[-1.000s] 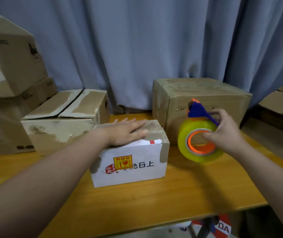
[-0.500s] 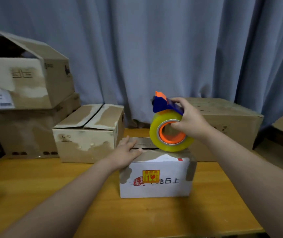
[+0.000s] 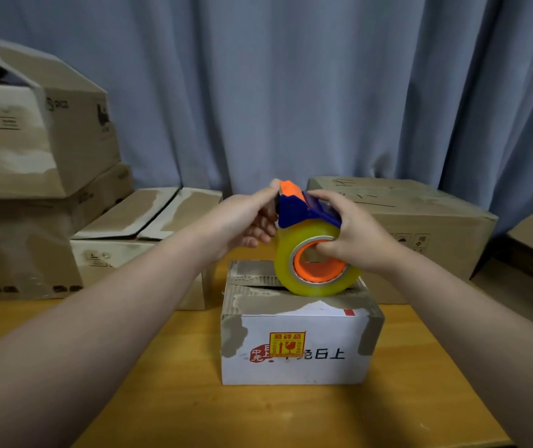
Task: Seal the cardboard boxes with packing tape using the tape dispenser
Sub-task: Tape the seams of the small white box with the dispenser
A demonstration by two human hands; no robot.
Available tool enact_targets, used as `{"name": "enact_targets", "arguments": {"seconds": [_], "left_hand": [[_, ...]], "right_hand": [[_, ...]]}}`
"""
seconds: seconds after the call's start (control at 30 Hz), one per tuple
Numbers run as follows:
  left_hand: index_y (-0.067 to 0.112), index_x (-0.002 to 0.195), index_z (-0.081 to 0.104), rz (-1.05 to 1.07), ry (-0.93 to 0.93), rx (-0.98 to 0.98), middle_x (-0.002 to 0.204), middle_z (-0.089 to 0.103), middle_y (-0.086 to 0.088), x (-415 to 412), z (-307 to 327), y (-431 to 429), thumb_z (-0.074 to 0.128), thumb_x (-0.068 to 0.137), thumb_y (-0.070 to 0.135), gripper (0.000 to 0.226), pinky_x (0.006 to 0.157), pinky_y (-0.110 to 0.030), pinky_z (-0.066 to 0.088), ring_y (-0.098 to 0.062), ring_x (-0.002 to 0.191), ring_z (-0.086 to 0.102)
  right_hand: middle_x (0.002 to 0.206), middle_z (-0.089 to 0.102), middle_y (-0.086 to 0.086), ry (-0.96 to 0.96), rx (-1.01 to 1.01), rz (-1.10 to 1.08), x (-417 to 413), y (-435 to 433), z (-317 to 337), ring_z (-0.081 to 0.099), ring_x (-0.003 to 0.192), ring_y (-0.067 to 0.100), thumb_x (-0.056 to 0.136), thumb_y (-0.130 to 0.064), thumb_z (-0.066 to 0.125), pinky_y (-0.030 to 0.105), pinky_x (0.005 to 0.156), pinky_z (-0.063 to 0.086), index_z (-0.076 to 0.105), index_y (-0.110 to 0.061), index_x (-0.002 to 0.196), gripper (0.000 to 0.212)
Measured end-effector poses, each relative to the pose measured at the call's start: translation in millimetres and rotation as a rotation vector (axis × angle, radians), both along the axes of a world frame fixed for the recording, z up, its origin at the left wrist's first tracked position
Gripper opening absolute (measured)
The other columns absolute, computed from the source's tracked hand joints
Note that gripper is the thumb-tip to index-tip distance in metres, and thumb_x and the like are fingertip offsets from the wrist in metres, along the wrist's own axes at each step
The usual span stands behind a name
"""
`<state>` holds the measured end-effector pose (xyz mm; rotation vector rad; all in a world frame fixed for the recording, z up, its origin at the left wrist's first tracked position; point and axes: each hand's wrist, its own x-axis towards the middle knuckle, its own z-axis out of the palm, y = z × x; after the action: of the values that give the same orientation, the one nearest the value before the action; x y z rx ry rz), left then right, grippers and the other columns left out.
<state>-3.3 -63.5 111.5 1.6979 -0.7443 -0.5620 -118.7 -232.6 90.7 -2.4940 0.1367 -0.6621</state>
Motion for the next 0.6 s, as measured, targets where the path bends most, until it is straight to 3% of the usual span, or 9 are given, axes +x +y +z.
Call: {"name": "enact_targets", "arguments": {"seconds": [0.2,0.37,0.5,0.6], "left_hand": [[0.011,0.079,0.056,-0.033,0.059,-0.057,0.054,0.054,0.000,-2.2,4.4,5.9,0.043,0.100,0.035,0.035,0.052,-0.023,0.035,-0.011,0.050,0.046],[0.011,0.074,0.059,0.031,-0.204,0.089,0.052,0.056,0.002,6.0,13.5,13.7,0.048,0.098,0.023,0.029,0.046,-0.018,0.037,-0.008,0.047,0.047],[0.011,0.064,0.057,0.130,-0.456,0.244,0.049,0.053,0.000,12.9,28.3,18.0,0.047,0.094,0.015,0.032,0.045,-0.019,0.036,-0.011,0.043,0.043],[0.013,0.059,0.054,0.122,-0.466,0.210,0.046,0.049,0.001,22.4,33.6,31.6,0.051,0.095,0.019,0.037,0.047,-0.023,0.032,-0.010,0.043,0.040]], "right_hand": [[0.132,0.052,-0.013,0.121,0.095,0.219,-2.8,-7.1,9.3,0.059,0.109,0.005,0.080,-0.005,0.072,0.024,0.086,0.053,0.028,-0.041,0.145,0.086],[0.131,0.054,-0.014,0.128,0.153,0.250,-6.2,-10.8,8.4,0.061,0.107,0.004,0.080,-0.010,0.076,0.025,0.084,0.055,0.031,-0.049,0.142,0.086],[0.129,0.054,-0.018,0.133,0.011,0.216,0.9,0.4,19.8,0.060,0.107,0.008,0.079,-0.028,0.078,0.033,0.088,0.055,0.027,-0.060,0.139,0.085],[0.127,0.053,-0.018,0.183,-0.197,0.169,4.5,6.1,47.1,0.057,0.107,0.012,0.077,-0.038,0.078,0.033,0.088,0.053,0.026,-0.061,0.138,0.083]]}}
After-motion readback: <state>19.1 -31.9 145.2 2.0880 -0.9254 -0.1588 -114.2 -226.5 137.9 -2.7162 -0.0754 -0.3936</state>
